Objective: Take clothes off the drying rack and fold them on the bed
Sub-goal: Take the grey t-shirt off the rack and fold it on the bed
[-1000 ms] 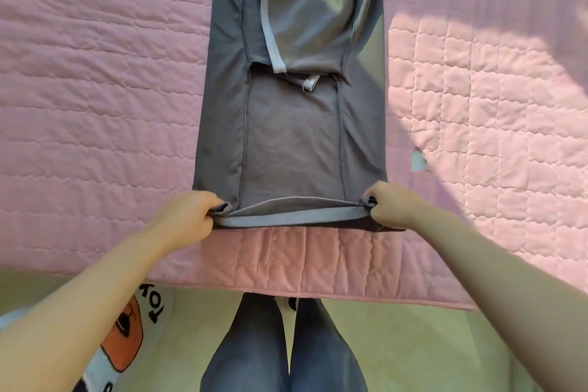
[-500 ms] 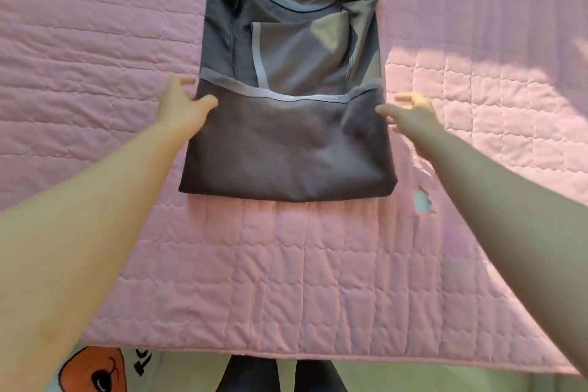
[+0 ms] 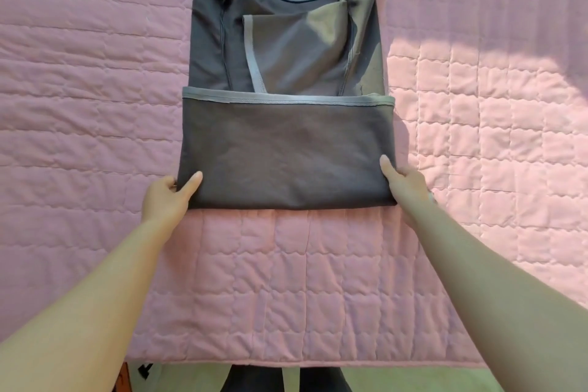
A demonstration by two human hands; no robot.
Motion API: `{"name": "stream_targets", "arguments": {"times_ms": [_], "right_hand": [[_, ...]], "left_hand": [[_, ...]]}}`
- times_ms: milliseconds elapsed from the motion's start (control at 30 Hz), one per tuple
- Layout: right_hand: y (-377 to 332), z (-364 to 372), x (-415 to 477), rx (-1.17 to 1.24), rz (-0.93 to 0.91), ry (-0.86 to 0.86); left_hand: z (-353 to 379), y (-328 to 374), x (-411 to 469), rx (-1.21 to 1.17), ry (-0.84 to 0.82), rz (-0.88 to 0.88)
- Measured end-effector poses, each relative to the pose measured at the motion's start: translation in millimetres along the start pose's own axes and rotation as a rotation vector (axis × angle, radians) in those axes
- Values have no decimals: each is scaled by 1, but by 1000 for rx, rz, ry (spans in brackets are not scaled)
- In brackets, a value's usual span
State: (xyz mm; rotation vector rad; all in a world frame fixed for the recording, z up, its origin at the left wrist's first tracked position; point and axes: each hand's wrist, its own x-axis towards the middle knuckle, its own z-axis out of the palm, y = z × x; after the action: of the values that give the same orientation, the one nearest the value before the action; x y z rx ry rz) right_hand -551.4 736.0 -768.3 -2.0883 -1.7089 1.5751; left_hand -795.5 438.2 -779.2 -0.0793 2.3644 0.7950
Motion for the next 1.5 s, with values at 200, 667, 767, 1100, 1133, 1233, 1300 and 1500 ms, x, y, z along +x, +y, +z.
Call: {"name": "stream_targets", "arguments": {"times_ms": [200, 667, 767, 1100, 1133, 1233, 1300, 1500], "right_hand": [[19, -7, -18, -47, -129, -93], [29, -13, -23, 51, -23, -202], [31, -18, -35, 90, -13, -201], [113, -38, -90, 43, 184, -209], [121, -41, -98, 38, 215, -204], [139, -48, -117, 12, 276, -199], [144, -51, -128, 40, 299, -200], [113, -55, -138, 283, 284, -187]], "left_hand": [[-2, -19, -18, -76, 14, -11], [-15, -23, -27, -286, -243, -61], [-13, -35, -38, -331, -200, -61], [-16, -107, -115, -249, -263, -233], [-17, -113, -125, -249, -278, -257], [-23, -121, -151, -264, -289, -310], [-26, -122, -165, -279, -289, -329], [-36, -96, -160, -384, -280, -364]]}}
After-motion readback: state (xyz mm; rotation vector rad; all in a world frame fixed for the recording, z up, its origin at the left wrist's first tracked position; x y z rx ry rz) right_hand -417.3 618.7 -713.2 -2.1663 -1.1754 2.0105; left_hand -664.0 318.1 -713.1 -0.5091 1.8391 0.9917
